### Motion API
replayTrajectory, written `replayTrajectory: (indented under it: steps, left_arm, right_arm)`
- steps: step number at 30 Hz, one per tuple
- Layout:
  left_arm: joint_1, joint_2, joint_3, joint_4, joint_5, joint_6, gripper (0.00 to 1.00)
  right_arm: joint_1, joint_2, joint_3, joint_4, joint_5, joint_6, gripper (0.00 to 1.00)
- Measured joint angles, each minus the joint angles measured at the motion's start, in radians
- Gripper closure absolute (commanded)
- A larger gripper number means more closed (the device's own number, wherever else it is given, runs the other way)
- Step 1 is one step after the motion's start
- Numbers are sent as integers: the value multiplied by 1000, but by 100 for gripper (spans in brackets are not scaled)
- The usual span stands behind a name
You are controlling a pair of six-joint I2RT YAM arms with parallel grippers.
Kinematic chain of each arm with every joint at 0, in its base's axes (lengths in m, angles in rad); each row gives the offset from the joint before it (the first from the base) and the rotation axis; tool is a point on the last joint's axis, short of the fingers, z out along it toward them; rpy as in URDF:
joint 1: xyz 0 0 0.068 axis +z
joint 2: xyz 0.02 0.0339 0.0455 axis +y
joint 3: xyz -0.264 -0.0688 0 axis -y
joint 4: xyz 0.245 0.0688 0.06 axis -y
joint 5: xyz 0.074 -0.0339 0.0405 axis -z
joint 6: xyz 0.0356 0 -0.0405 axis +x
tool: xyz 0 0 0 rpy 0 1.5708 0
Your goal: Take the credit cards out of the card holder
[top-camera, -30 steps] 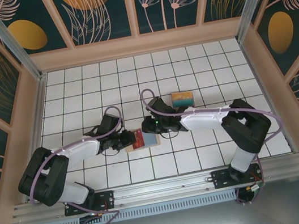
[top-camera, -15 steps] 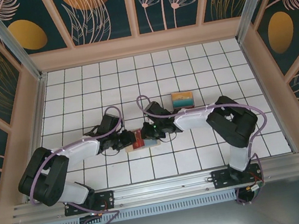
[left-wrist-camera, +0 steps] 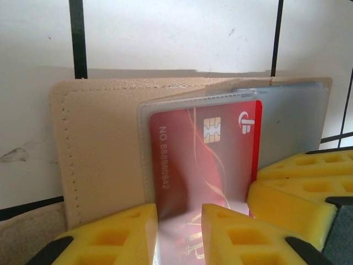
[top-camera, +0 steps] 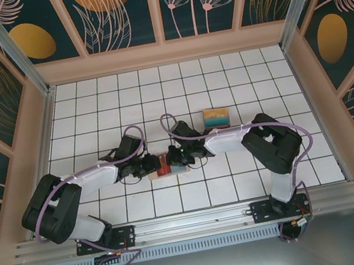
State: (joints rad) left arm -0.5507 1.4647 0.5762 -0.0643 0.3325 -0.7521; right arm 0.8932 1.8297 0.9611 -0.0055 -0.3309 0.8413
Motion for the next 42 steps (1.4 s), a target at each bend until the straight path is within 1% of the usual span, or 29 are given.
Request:
replayTrajectory:
  steps: [8, 11, 18, 25, 28, 29, 31, 40, 41, 42]
  left_arm:
    - [0, 0, 0, 0, -1, 0, 71]
    - [-1, 0, 0, 0, 0, 0, 73]
    - [-7, 5, 1, 1, 7, 0, 73]
    - [-7, 8, 4, 0, 8, 0, 73]
    - [-7, 8, 4, 0, 8, 0, 73]
    - [-7, 8, 4, 0, 8, 0, 73]
    - [-7, 8, 4, 0, 8, 0, 73]
    - [-7, 8, 4, 0, 8, 0, 73]
    - [-7, 8, 4, 0, 8, 0, 73]
    - [-7, 8, 4, 0, 8, 0, 73]
  right_arm:
    - [-1, -3, 0, -3, 1, 2, 100]
    - [-6, -22, -14, 0, 0, 3, 100]
    - [-34, -75, -66, -6, 8, 2, 100]
    - [-44, -81, -75, -5, 8, 2, 100]
    - [-44, -81, -75, -4, 6, 3, 83]
    - [-44, -81, -75, -1, 6, 5, 80]
    - [-43, -80, -75, 10, -3, 3, 79]
    - [-42, -41, -63, 32, -16, 3, 79]
    - [-42, -41, -63, 32, -16, 3, 81]
    - [-42, -41, -63, 32, -16, 3, 85]
